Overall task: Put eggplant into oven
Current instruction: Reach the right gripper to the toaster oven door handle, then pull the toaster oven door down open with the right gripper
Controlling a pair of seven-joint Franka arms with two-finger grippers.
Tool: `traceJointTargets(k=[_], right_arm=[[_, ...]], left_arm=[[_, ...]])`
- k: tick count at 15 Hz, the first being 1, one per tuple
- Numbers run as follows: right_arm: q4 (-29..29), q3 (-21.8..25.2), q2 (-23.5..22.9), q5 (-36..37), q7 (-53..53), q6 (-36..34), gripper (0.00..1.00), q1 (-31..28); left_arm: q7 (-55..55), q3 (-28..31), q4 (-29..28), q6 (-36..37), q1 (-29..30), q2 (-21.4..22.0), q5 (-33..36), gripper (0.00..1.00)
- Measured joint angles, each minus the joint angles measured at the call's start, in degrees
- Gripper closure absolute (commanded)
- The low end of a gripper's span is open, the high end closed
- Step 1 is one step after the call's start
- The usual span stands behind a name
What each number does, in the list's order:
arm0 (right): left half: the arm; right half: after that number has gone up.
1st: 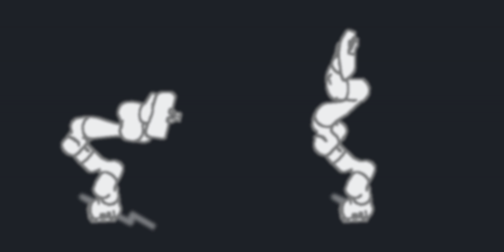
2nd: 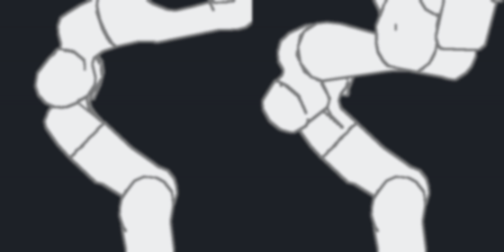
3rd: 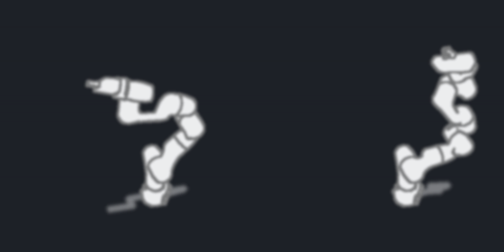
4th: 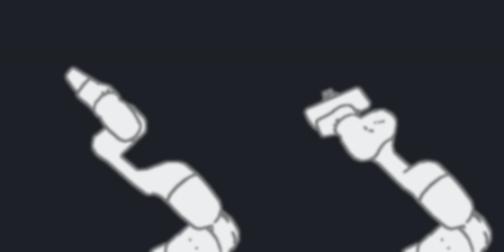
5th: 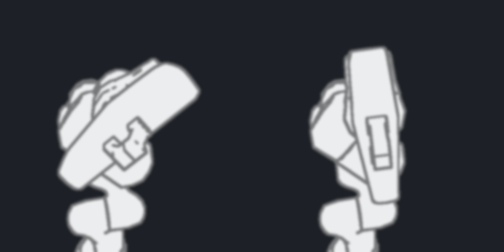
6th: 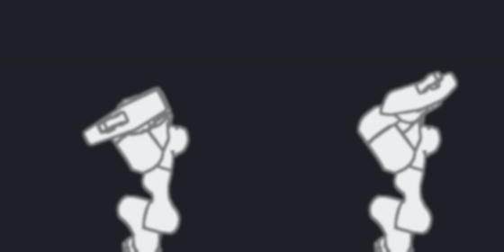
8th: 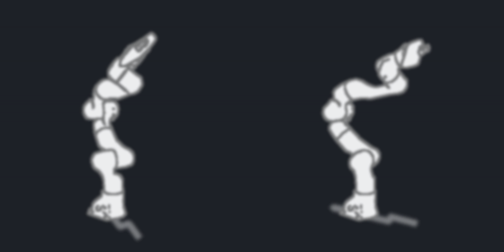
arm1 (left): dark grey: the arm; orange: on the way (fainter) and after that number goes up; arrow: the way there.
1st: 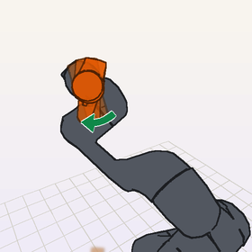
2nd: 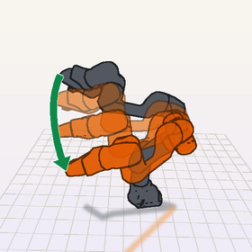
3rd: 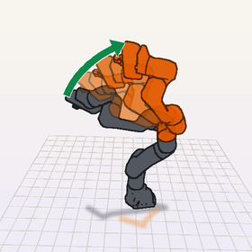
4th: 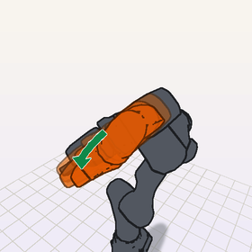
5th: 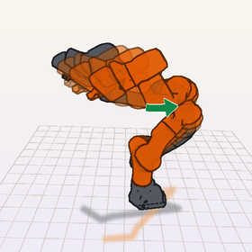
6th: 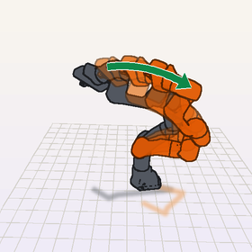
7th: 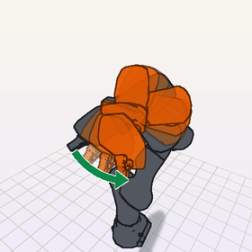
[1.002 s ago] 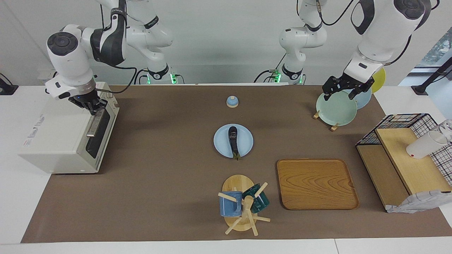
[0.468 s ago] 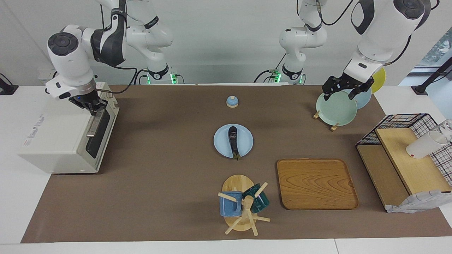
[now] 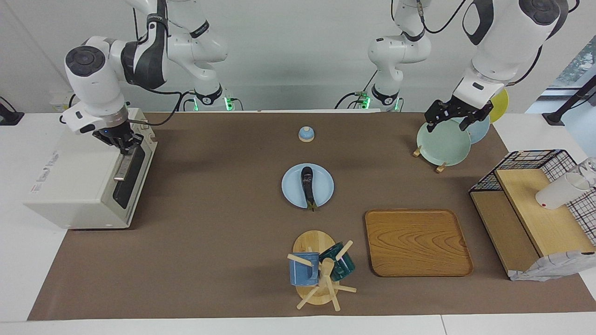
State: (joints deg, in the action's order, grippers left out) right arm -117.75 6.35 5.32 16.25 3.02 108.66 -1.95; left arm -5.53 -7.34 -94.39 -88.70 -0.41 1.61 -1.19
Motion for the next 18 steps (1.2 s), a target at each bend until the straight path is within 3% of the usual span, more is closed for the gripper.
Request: traceJointTargets(k=[18], right_arm=[[-4.23,-1.88,0.13,-8.57,0.23,4.74,1.0,2.24]], left_arm=[[0.0,0.11,0.0,0.0,0.06,0.06,0.0,0.0]])
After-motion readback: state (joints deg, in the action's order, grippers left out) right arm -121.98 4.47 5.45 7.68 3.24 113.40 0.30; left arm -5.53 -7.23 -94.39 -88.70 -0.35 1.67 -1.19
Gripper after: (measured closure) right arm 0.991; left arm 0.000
